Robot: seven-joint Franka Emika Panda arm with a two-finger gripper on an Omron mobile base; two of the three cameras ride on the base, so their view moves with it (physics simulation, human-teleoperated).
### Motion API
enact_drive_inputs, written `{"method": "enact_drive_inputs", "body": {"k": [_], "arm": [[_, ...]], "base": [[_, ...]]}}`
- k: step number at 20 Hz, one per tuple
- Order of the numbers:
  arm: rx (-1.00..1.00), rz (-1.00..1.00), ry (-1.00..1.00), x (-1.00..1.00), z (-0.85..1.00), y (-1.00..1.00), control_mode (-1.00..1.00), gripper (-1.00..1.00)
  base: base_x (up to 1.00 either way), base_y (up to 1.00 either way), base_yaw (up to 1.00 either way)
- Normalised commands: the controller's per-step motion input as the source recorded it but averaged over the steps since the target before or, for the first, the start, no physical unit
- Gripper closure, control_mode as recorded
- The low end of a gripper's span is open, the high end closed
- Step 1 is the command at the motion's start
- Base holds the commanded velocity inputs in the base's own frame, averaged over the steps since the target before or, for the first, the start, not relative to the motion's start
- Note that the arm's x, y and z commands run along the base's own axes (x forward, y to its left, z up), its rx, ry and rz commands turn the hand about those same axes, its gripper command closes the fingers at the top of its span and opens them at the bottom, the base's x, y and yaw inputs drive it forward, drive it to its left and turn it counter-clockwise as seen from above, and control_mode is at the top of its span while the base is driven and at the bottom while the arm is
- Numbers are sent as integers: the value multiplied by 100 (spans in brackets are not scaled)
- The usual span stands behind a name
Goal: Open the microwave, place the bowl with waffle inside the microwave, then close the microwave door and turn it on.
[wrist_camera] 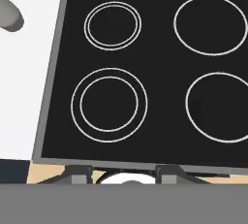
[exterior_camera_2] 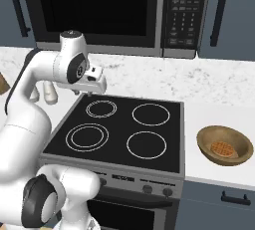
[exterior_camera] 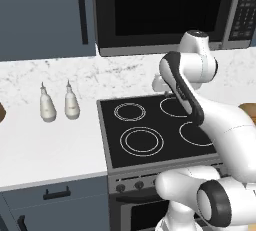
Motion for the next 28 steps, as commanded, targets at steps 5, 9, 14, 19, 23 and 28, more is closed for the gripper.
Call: {"method": "enact_drive_inputs", "body": {"k": [5, 9, 14, 19, 23, 28], "arm": [[0, 0, -18, -35, 9, -35, -100, -100], [1, 0, -38, -17, 21, -100, -100, -100], [13, -3, -28, 0, 12, -100, -100, -100], [25, -1, -36, -3, 49, -70, -100, -100], [11, 0, -44, 21, 55, -53, -100, -100], [1, 0, -43, 38, 69, -33, -100, -100]], "base": [[0, 0, 0], [0, 0, 0], [0, 0, 0], [0, 0, 0], [0, 0, 0], [0, 0, 0]]}}
